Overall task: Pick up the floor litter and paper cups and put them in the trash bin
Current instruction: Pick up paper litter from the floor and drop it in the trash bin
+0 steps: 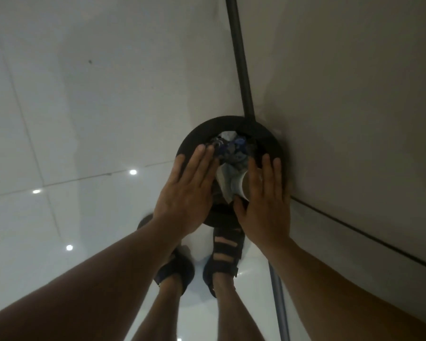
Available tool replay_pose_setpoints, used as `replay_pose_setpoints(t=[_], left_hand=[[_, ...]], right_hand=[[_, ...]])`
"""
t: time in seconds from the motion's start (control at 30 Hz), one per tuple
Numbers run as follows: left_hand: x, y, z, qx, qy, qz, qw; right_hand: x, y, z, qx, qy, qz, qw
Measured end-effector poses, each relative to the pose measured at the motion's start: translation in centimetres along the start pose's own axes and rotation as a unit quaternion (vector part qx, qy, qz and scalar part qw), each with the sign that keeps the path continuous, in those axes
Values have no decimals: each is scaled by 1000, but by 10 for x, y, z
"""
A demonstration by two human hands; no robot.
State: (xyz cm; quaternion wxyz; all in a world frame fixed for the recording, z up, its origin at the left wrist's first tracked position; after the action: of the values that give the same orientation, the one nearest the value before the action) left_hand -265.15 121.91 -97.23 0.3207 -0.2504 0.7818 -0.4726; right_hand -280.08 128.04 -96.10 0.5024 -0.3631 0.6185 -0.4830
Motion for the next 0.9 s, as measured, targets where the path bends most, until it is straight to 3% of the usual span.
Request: replay_pose_setpoints(t=[0.23,0.43,0.7,0.9], left_hand=[[2,1,-4,20,-19,34,999],[-13,-41,-6,-17,-28,12,999],[-85,-148,-13,-19,-147,26,989],[-180,-250,-36,-51,-271,4,961]], right_hand=[[-2,7,1,-4,4,1,1000],[-8,-32,1,15,9,19,1000],[-36,-143,24,14,-26,38,999],[-75,-257,68,7,-113,17,993]])
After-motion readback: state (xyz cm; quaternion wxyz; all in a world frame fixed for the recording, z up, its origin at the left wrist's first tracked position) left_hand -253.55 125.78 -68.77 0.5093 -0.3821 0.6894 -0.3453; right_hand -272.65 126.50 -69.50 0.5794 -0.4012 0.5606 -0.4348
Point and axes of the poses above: each hand's wrist, its own x-axis towards the middle knuckle, its own y-axis out of the palm, z = x × y, the point moved 6 cm from there along x, towards the middle knuckle, and after that the axes turned 11 degrees about -x, right-handed, at the moved point
